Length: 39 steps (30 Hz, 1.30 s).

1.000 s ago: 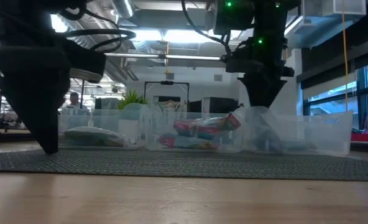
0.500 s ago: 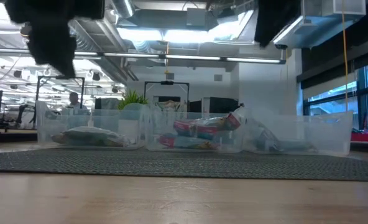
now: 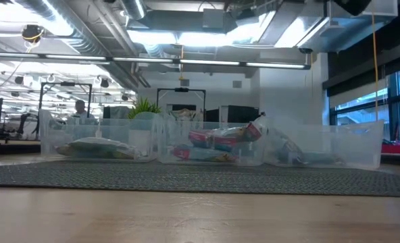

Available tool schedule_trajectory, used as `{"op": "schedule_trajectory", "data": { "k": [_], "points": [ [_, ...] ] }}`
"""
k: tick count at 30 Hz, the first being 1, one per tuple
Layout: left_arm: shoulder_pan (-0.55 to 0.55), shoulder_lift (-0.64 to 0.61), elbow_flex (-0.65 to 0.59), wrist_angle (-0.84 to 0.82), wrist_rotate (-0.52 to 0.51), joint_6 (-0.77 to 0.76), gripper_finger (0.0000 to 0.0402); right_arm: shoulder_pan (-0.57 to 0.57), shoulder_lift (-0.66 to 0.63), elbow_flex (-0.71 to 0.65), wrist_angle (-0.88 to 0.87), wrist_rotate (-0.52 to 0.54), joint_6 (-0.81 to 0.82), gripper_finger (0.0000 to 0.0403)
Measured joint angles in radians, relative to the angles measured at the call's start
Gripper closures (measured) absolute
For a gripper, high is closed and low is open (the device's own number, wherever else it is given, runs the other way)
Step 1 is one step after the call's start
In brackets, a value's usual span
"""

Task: Pick and place Granola Bars by type
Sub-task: Return to Home Position

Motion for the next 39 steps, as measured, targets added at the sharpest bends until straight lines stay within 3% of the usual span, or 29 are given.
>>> {"op": "schedule_trajectory", "data": {
  "k": [7, 11, 16, 23, 28, 35, 39],
  "points": [
    [0.056, -0.216, -0.265, 0.313, 0.009, 0.044, 0.0209, 0.066, -0.189, -0.276, 0.386, 0.008, -0.148, 0.0198],
    [0.087, -0.343, -0.409, 0.376, 0.013, 0.002, 0.0209, 0.073, -0.299, -0.409, 0.495, 0.011, -0.186, 0.0198],
    [0.120, -0.490, -0.517, 0.390, 0.017, 0.023, 0.0206, 0.074, -0.435, -0.549, 0.571, 0.023, -0.224, 0.0198],
    [0.208, -0.699, -0.655, 0.417, 0.086, 0.039, 0.0206, 0.074, -0.601, -0.713, 0.759, 0.034, -0.361, 0.0198],
    [0.289, -0.831, -0.755, 0.431, 0.136, 0.007, 0.0207, 0.074, -0.686, -0.815, 0.845, 0.035, -0.365, 0.0198],
    [0.403, -0.936, -0.844, 0.421, 0.206, -0.058, 0.0207, 0.058, -0.740, -0.941, 1.023, 0.035, -0.420, 0.0199],
    [0.468, -0.971, -0.844, 0.385, 0.257, -0.066, 0.0206, 0.049, -0.797, -0.983, 1.036, 0.052, -0.449, 0.0199]
  ]
}}
